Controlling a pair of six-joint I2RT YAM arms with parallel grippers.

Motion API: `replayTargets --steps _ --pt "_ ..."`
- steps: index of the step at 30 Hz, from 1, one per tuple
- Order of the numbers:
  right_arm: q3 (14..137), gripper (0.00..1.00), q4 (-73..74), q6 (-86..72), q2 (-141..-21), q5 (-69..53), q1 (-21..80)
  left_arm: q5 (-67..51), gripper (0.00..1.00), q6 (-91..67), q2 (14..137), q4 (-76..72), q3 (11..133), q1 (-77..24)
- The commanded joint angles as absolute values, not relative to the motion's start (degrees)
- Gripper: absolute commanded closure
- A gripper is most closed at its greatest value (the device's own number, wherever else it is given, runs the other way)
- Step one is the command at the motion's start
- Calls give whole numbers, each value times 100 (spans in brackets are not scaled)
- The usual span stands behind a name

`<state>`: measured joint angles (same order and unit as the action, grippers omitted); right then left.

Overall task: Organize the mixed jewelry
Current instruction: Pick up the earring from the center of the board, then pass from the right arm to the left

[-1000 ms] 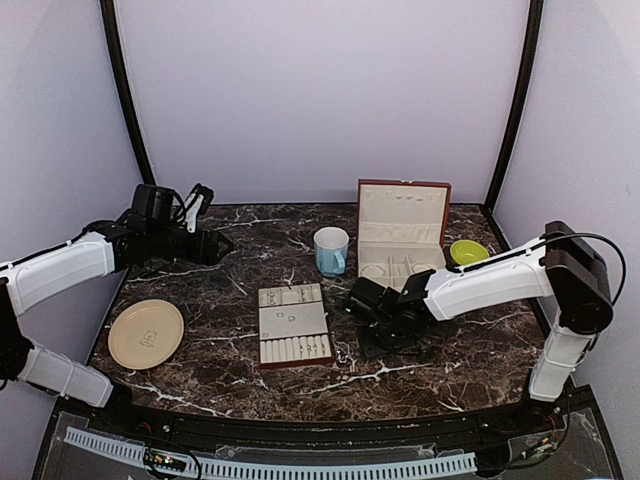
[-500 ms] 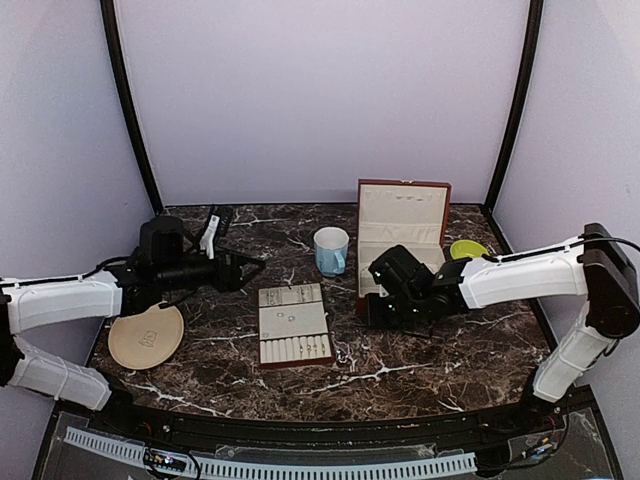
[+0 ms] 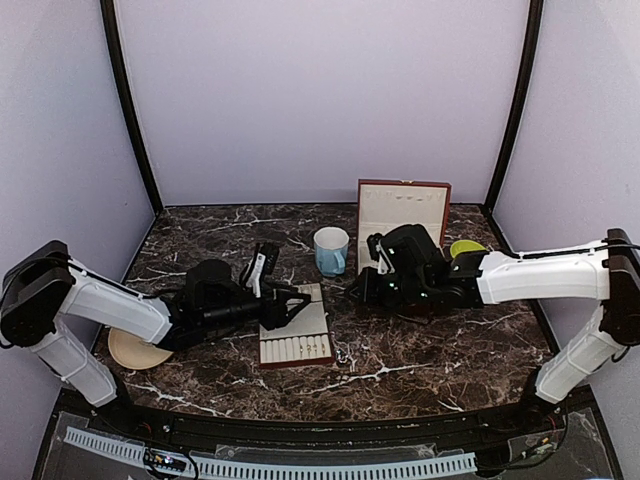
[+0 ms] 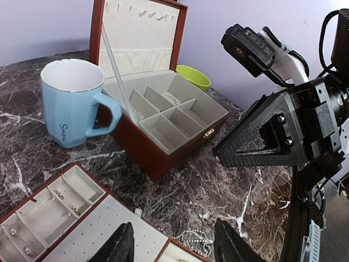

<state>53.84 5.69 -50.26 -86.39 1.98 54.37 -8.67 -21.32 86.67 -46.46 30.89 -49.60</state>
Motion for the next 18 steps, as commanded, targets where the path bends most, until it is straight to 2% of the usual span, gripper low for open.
replayTargets --steps 1,13,18 --pt "5571 83 61 -5242 -8466 27 5431 -609 50 -2126 8915 -5269 3368 -5141" --pt "5688 83 -279 -5346 -8472 -108 5519 -766 56 -2318 9517 -5585 3841 -5634" --pt "5725 83 -314 -5320 -8473 -145 5545 -824 63 -2329 9654 -5554 3952 -5664"
